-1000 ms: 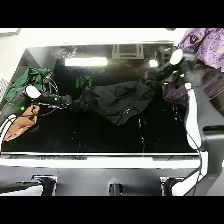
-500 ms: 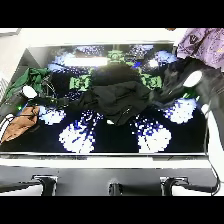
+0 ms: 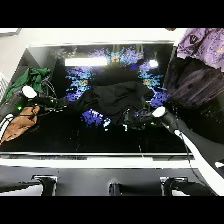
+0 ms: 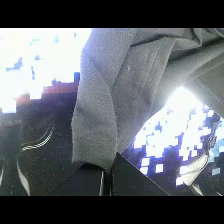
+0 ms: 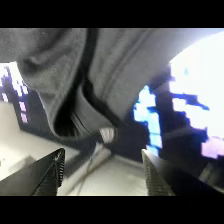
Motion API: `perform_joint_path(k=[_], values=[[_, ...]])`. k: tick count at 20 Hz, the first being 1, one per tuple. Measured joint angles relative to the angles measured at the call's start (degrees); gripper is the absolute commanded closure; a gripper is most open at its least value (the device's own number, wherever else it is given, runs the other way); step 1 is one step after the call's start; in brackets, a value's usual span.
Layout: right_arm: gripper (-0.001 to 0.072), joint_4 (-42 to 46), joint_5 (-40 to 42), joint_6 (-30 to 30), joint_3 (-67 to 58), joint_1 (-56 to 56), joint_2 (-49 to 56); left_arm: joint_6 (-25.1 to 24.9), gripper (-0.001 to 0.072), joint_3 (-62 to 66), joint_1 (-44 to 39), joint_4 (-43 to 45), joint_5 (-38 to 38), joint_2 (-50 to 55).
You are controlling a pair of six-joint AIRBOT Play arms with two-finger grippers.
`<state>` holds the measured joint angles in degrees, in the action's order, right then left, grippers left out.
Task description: Fold the clothes and pants, and hang the long-sleeved shirts on hangers.
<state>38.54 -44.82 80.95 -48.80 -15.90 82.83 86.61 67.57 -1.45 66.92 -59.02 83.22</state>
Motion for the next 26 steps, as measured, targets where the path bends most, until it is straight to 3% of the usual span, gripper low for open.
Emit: perform_joint_path(k=[6,9,11,18,22,26], values=[[0.0184,-5.4,7.8,-0.4,0.9,-2.3,1.6,0.0,0.0692,0.0,0.0,0.0,0.0,0.1],[0.0394,-9.0,7.7,-2.2,1.0,-2.5,3.6,0.0,0.0692,0.0,0.0,0.0,0.1,0.1],[0.0676,-10.8,7.8,-3.8,1.1,-2.6,4.5,0.0,0.0692,0.0,0.1,0.1,0.1,0.2],[0.0685,-12.6,8.4,-7.7,-2.4,-0.1,0.3,0.0,0.0694,4.2,2.0,2.1,-0.7,-0.1],[0.0685,-6.2,6.1,-6.4,-13.4,6.9,-9.2,0.0,0.0694,16.9,3.7,5.4,-1.9,-0.8],[0.0684,3.7,2.1,-1.6,-31.4,14.9,-18.7,0.0,0.0694,33.6,5.5,7.0,-3.0,-3.3]])
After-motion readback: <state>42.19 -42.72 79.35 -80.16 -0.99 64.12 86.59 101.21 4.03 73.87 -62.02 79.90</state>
